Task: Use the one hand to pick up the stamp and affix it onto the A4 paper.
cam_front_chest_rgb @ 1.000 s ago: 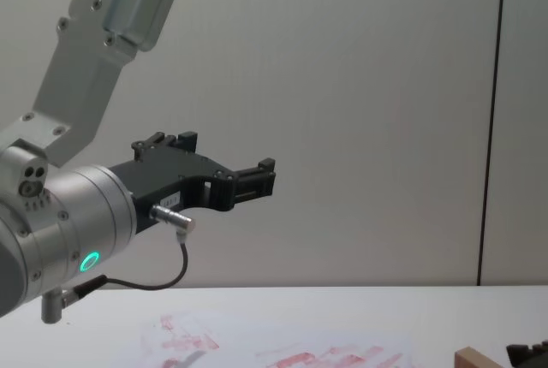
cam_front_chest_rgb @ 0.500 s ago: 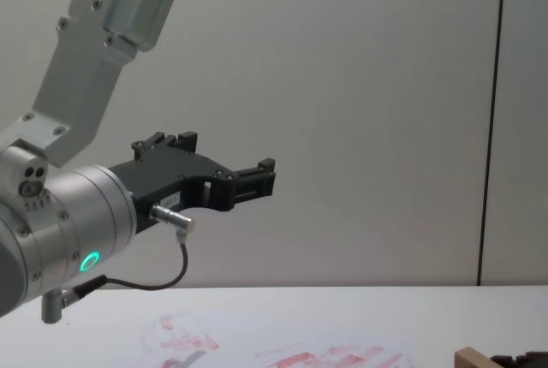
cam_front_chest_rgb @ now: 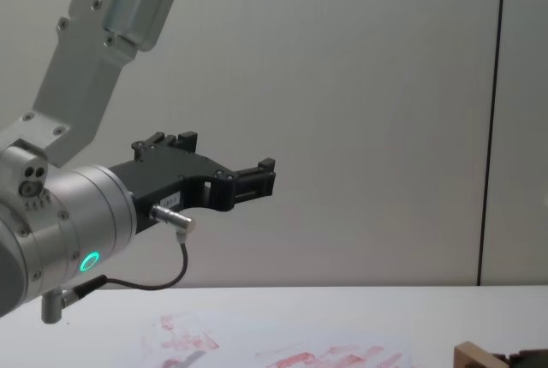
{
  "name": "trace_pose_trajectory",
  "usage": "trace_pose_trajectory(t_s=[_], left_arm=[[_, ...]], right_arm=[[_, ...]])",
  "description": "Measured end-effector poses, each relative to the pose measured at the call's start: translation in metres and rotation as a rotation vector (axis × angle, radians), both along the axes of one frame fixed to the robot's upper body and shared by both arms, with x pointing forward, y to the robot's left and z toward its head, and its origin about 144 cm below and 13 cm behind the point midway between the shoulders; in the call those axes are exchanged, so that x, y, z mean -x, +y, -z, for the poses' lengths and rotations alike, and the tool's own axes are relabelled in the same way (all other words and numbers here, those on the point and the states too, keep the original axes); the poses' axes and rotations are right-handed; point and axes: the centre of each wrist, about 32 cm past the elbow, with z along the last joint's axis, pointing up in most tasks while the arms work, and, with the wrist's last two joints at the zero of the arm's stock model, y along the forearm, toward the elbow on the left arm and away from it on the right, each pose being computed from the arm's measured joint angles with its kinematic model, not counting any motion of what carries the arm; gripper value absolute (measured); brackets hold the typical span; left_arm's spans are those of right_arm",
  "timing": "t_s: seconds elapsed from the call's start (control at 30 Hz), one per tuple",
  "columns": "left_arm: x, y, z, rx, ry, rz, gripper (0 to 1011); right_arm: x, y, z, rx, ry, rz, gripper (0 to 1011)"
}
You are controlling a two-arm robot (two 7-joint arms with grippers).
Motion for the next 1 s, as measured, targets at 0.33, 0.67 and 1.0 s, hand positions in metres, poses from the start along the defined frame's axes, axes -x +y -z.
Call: trace_pose_trajectory(t_s=[0.33,0.67,1.0], left_arm=[[0.0,0.0,0.0,0.0,0.0,0.0,1001],[0.0,0.0,0.0,0.0,0.0,0.0,1001],[0.0,0.0,0.0,0.0,0.0,0.0,1002]], right_arm=[[-0.006,0.012,-0.015,-0.046,-0.083,-0.031,216],[-0.022,0.04,-0.03,-0.12,-0.13,-0.108,217],[-0.041,0.062,-0.025,-0.108,-0.062,-0.163,216]])
